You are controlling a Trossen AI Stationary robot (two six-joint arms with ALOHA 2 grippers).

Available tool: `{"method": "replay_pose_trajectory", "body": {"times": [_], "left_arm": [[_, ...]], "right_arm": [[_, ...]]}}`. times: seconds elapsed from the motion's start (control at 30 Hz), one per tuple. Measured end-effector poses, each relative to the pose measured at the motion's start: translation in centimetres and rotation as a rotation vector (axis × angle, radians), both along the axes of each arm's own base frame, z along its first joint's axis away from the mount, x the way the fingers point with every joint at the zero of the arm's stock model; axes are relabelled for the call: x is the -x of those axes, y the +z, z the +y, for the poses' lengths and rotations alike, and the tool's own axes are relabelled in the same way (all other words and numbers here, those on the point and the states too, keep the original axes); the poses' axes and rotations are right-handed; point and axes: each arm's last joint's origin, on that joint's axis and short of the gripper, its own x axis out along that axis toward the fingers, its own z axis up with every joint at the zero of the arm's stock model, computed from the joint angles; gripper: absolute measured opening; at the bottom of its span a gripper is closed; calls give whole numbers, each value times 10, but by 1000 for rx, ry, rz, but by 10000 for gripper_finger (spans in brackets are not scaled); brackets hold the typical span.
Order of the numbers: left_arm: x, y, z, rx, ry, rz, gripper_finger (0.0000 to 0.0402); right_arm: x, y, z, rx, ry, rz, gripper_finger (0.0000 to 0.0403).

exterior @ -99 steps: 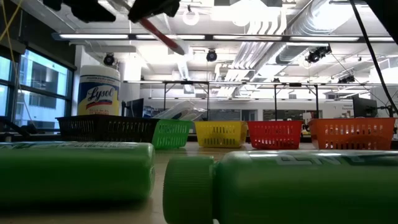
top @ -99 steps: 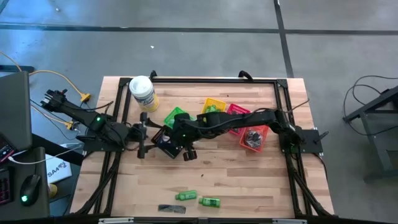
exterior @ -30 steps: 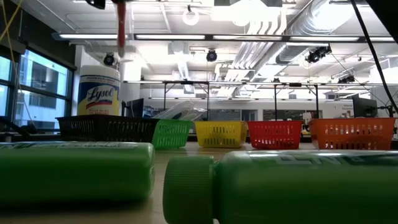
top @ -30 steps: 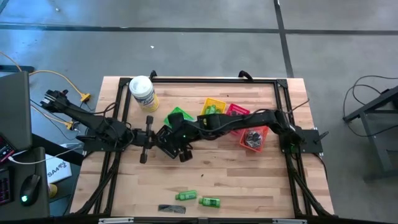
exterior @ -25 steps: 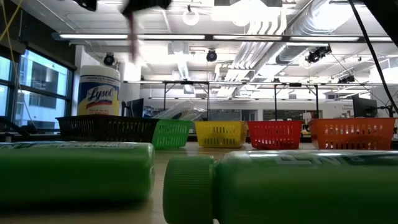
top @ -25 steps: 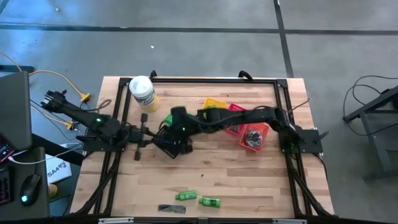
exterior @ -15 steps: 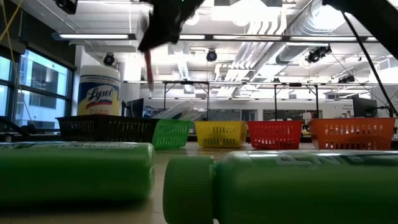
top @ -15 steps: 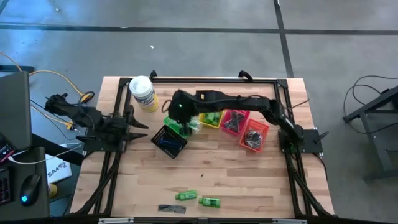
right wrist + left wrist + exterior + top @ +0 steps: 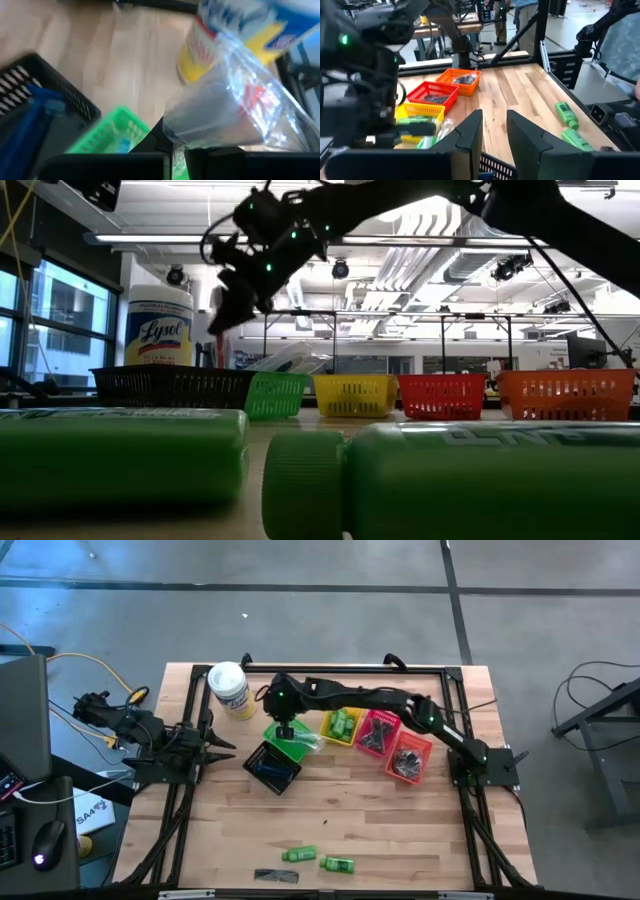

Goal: Pick & Place Travel size toiletries
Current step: Put the orange toothbrush into the green bin

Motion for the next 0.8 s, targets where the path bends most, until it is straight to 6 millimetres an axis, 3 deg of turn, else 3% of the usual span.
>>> {"method": "replay_pose_trajectory", "body": {"times": [0.27, 0.5, 0.67, 0.8], "left_arm": [[0, 0, 0, -3, -1, 0, 81], [0, 0, 0, 13, 0, 4, 81], [0, 0, 0, 15, 0, 0, 81], [0, 1, 0, 4, -2, -10, 81]], "right_arm": [[2, -15, 6, 44, -63, 108, 23], [13, -23, 5, -38, -101, 234, 27], [14, -23, 9, -54, -74, 252, 28], [13, -15, 14, 64, -79, 244, 20]]}}
